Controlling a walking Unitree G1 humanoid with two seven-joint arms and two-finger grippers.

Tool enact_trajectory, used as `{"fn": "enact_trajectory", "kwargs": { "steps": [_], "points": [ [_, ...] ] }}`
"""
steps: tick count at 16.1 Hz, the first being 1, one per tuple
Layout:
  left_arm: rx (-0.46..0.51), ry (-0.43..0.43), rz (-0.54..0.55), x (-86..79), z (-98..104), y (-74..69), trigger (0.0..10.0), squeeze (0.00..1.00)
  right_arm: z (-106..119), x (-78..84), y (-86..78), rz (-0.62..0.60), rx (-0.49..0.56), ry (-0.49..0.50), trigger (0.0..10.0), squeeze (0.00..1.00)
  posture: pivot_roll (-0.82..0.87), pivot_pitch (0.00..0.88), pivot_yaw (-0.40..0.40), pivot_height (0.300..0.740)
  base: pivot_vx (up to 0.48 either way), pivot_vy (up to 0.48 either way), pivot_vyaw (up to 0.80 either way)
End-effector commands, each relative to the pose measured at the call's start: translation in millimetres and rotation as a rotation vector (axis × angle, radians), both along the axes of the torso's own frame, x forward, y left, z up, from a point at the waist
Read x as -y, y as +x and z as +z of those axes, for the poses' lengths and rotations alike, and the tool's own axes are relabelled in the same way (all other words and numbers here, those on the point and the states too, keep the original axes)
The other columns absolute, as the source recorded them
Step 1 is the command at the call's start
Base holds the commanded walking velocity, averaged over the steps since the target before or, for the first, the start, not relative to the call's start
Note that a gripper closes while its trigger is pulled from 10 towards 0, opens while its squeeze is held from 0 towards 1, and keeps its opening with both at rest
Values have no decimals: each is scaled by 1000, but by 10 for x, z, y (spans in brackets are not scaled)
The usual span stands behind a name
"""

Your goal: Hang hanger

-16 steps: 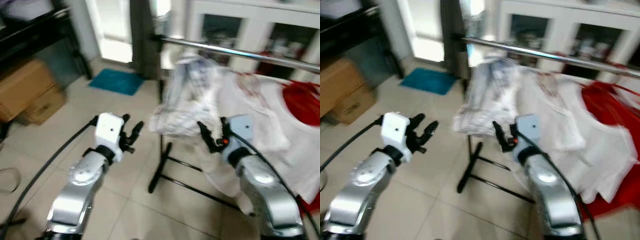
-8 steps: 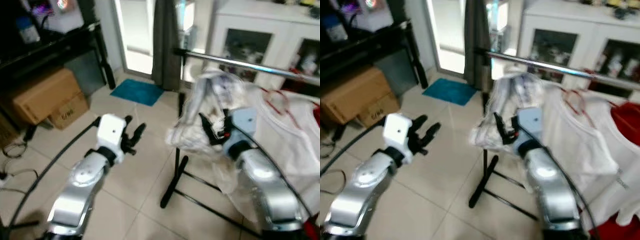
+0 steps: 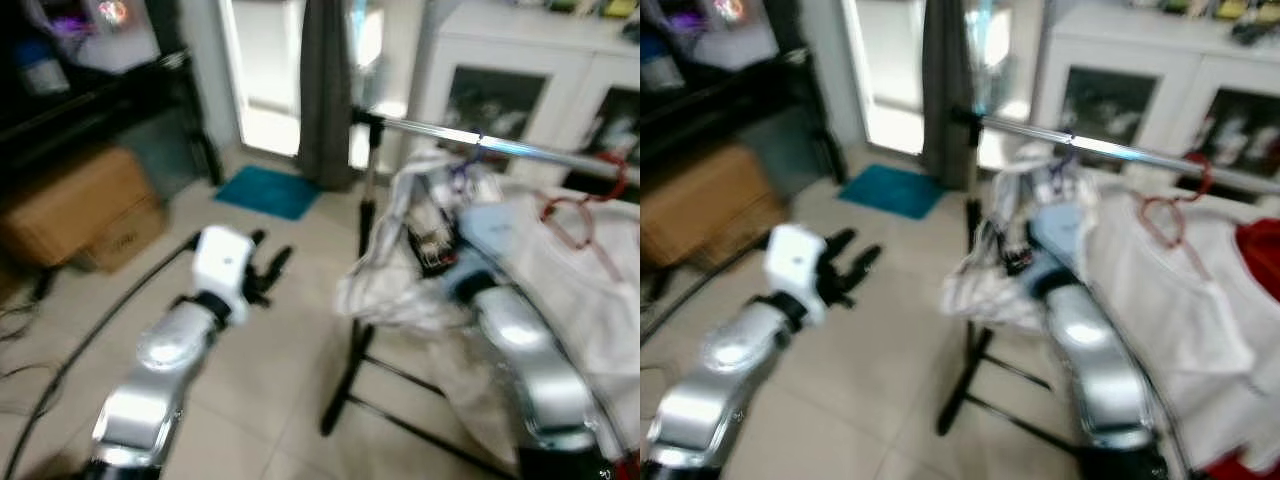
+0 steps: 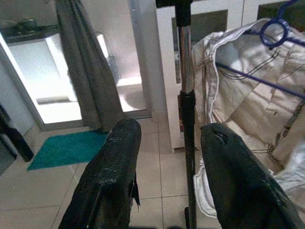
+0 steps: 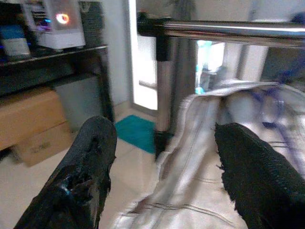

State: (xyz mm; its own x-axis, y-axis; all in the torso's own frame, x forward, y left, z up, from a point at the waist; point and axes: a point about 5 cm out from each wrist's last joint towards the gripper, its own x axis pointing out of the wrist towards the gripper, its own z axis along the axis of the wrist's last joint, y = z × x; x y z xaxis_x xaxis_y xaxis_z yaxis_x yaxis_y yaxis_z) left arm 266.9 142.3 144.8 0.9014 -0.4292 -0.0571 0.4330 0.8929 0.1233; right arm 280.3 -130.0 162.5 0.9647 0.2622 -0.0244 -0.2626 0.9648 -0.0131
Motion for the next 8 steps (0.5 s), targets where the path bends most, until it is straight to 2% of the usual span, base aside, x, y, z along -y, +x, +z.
{"fn": "enact_trajectory", "kwargs": {
  "steps": [1, 6, 8],
  "points": [
    [10, -7, -36, 76, 35, 9, 10000, 0, 84, 119, 12, -46, 31, -18, 10000, 0, -46, 20, 47, 740, 315, 0, -463],
    [-15, 1, -98, 126, 16, -26, 10000, 0, 204, 168, 75, -66, 38, -49, 10000, 0, -45, 28, 50, 740, 314, 0, 0],
    [-57, 2, -149, 157, -14, -58, 10000, 0, 214, 200, 128, -46, -3, -51, 10000, 0, -46, 31, 51, 740, 0, 0, 0]
  ]
}}
